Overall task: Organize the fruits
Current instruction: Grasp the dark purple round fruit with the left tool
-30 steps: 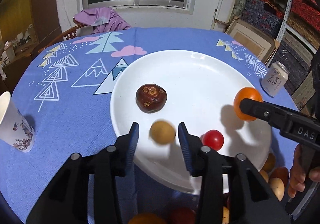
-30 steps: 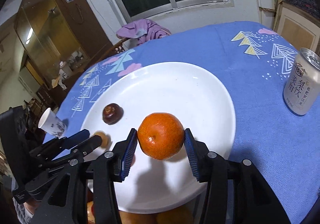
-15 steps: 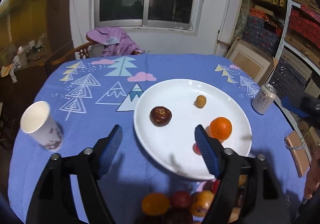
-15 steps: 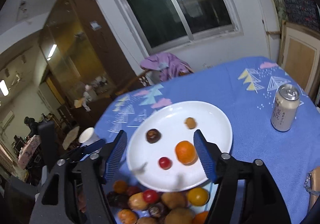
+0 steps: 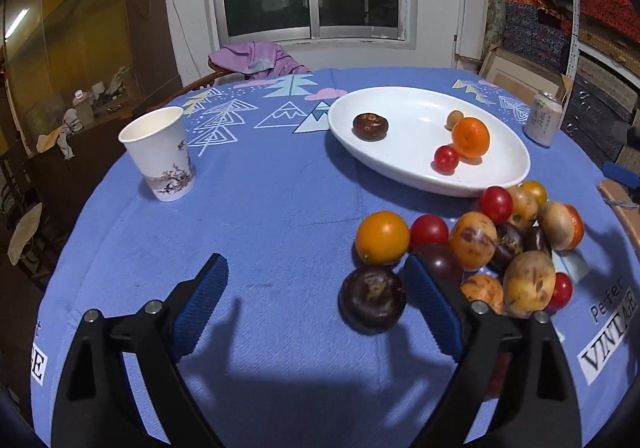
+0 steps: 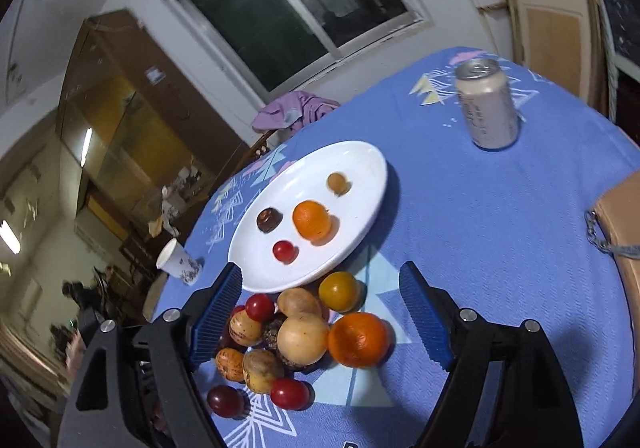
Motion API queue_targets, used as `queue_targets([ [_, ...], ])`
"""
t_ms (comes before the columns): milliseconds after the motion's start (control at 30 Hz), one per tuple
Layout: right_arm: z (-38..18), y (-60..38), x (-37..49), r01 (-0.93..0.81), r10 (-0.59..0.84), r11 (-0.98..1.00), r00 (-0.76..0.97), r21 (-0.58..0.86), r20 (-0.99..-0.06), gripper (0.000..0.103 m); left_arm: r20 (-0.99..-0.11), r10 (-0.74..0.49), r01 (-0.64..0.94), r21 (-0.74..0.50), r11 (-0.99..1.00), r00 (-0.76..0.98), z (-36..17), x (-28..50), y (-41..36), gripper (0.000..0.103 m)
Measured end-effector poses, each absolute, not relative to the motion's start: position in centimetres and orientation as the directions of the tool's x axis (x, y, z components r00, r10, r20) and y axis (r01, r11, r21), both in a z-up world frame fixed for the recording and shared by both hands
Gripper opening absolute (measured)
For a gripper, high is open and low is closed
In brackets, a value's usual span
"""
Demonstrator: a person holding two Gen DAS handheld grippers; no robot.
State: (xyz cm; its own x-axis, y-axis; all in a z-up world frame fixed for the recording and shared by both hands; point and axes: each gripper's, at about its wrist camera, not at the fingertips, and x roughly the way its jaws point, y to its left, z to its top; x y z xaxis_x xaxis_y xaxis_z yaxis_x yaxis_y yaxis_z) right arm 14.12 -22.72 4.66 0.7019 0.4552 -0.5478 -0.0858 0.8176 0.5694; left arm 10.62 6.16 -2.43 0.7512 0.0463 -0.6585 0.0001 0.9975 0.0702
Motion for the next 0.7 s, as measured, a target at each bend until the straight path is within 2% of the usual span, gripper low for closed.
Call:
queue_targets([
  [267, 4.1, -24.3, 14.3, -0.028, 0.476, 0.759, 0.705, 0.65, -0.526, 0.089, -0.695, 0.041, 0.052, 0.113, 0.992, 0.717, -3.8, 10.8, 5.2, 0.089],
  [467, 3.7, -23.9, 14.4, -0.021, 0.474, 0.761, 0.7, 0.648, -0.534, 0.089, -0.719, 0.044, 0.063, 0.122, 0.991, 0.694, -4.4, 11.3, 4.9, 0.089],
  [600, 3.5, -24.2, 14.5, -0.012, 0.471, 0.762, 0.697, 0.648, -0.54, 0.089, -0.747, 0.041, 0.052, 0.101, 0.994, 0.663, -5.0, 12.2, 5.4, 0.095],
  [700, 3.3, -24.2, 14.6, -0.006, 0.47, 0.763, 0.693, 0.647, -0.547, 0.089, -0.734, 0.071, 0.024, 0.118, 0.993, 0.676, -4.8, 12.2, 5.7, 0.096],
])
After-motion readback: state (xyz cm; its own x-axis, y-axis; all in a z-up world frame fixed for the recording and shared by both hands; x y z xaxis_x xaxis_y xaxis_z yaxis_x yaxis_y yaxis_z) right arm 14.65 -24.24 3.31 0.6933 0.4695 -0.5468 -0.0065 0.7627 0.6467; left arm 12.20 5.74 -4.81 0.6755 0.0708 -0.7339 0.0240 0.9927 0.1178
